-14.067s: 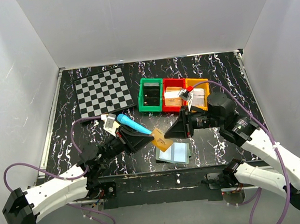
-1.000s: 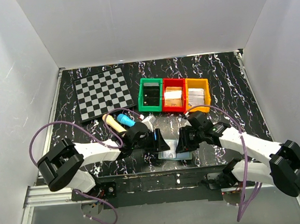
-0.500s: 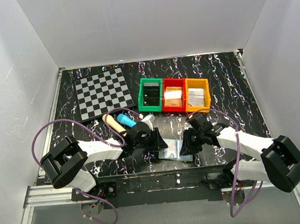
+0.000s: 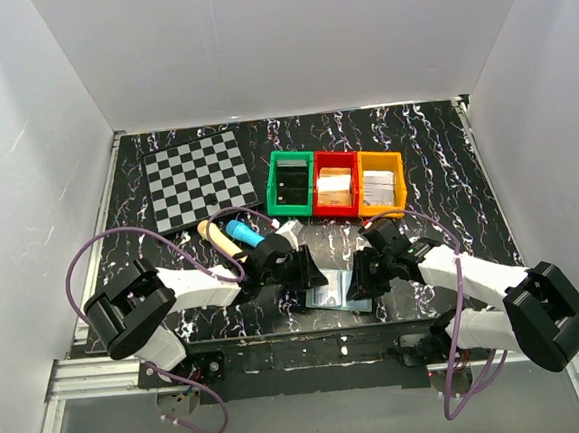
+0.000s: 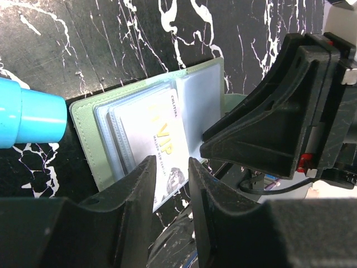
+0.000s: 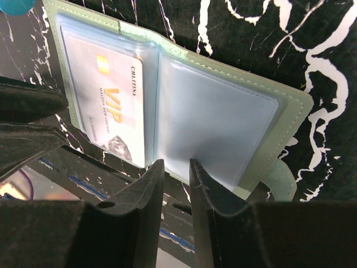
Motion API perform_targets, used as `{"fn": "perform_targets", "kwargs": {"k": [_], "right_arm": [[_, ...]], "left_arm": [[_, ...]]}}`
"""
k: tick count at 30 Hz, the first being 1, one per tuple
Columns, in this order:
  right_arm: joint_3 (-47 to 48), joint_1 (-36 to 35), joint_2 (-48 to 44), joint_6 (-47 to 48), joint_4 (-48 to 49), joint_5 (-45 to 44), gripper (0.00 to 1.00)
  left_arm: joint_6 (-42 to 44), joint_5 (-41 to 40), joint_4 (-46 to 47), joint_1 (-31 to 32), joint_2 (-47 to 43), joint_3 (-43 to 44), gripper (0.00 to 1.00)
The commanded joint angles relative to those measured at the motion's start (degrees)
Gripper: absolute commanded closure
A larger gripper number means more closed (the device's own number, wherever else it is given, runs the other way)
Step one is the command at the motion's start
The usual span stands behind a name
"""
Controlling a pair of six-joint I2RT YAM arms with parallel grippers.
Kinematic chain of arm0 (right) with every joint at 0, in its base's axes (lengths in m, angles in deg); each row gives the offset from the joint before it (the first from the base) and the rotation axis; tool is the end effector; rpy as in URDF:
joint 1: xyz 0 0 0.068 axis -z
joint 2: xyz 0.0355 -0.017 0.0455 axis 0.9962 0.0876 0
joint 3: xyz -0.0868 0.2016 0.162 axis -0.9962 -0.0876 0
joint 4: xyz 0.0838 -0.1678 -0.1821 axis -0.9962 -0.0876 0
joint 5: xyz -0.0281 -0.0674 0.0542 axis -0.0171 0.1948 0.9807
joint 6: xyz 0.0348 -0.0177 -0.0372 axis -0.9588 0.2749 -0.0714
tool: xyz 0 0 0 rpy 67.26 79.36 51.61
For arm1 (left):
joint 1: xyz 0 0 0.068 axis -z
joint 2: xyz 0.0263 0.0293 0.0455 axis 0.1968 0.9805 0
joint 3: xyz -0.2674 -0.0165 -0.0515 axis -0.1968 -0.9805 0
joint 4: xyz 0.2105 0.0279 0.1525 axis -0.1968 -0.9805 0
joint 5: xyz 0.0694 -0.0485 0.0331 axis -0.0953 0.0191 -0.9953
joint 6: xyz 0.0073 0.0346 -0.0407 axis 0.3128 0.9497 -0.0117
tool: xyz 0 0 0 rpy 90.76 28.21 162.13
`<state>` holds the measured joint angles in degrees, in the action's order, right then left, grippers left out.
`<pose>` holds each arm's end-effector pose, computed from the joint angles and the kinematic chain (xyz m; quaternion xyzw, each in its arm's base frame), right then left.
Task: Take the credit cards out of the card holder
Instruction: Remove the credit card from the card holder.
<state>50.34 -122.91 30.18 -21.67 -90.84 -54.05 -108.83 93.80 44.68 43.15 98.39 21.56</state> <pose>0.1547 0.1318 0.1541 0.0007 0.9574 0.2617 0.1221 0.1614 -0.2378 0.1496 0.0561 0.8930 -0.4025 0.1932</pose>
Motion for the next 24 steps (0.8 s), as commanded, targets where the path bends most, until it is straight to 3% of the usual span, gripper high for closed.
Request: {"fn": "perform_targets", "kwargs": {"k": [1,6,13,24], "right_arm": [[0.6,0.2,-0.4,0.6,-1.3,-1.4,0.66],[1.2,0.2,-1.8,1.0,-2.2,-1.5,0.65],[2.3,0.2,-5.7,1.1,-2.8,-2.3,0.55],[-1.8,0.6,-6.2,-2.6,9.9,4.1,0.54]], "left_arm": [[-0.3,0.8,1.3,-0.2,1.3,0.4,0.7],[-0.6,0.4,1.2,-0.2,2.0,-0.6,0.7],[-1.1,0.4,1.9,-0.2,3.3,-1.5,0.71],[-1.7,-0.3,2.2,-0.3,2.7,-2.8,0.71]]}}
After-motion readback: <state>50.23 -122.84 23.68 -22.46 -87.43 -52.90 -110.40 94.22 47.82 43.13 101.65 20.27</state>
